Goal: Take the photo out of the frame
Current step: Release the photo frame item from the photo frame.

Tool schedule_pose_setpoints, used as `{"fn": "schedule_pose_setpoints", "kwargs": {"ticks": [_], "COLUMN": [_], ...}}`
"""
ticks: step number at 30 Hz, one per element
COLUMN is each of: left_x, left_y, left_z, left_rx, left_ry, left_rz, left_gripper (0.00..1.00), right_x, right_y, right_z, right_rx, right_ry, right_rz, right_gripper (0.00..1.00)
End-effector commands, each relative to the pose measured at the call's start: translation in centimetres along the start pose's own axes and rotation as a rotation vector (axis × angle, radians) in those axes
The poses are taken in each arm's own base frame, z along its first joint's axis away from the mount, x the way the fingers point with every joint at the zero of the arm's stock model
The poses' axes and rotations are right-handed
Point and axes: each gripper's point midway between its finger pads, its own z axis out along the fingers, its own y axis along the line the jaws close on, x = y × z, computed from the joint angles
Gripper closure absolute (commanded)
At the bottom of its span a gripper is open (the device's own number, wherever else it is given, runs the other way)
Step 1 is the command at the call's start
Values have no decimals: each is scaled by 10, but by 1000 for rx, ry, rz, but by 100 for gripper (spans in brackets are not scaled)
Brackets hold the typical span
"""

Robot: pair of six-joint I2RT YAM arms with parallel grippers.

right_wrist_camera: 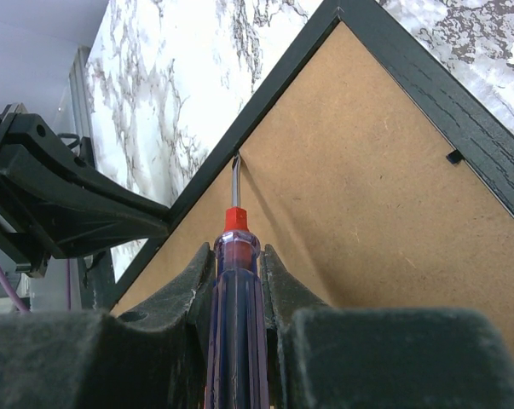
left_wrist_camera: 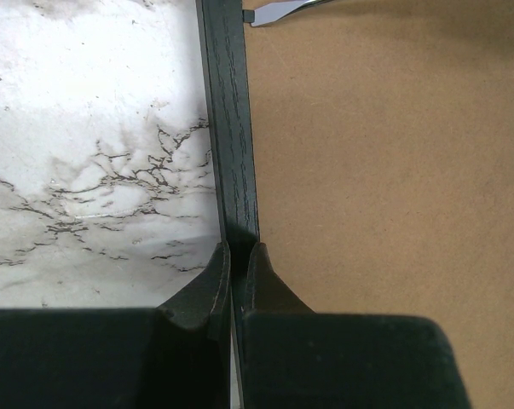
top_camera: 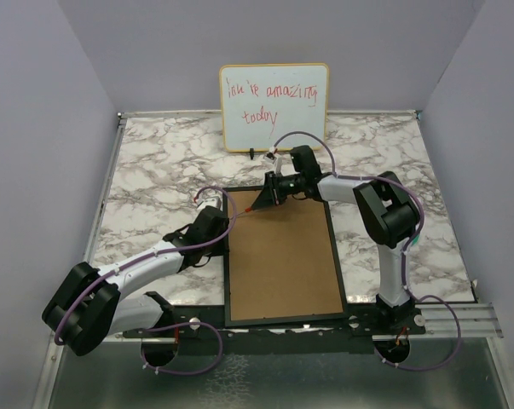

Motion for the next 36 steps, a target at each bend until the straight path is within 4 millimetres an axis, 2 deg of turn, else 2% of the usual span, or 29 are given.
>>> {"fn": "schedule_pose_setpoints", "kwargs": {"ticks": [1,8,20,25,28,36], "left_x": [48,47,49,48,48,46], "left_y": [7,5,5,5,5,3], "left_z": [-2,-3,-1,-1,-1,-3], "left_rx": [19,31,31,32,31,38], "left_ry": [187,182,188,186,187,174], "left_rz": [53,54,59,59,60,59], "left_gripper": [100,100,100,100,100,100], "right_x": [15,15,22,18,13,16], "right_y": [-24,-8,-7,-11,-6,-7], "right_z": [14,19,24,22,20,31], "right_rx": [110,-7,-69,-10,-6,103], "right_ry": [22,-21,-44,-24,-19,42], "right_rz": [4,37,67,34,17,18], "right_gripper": [99,99,99,99,99,99]}}
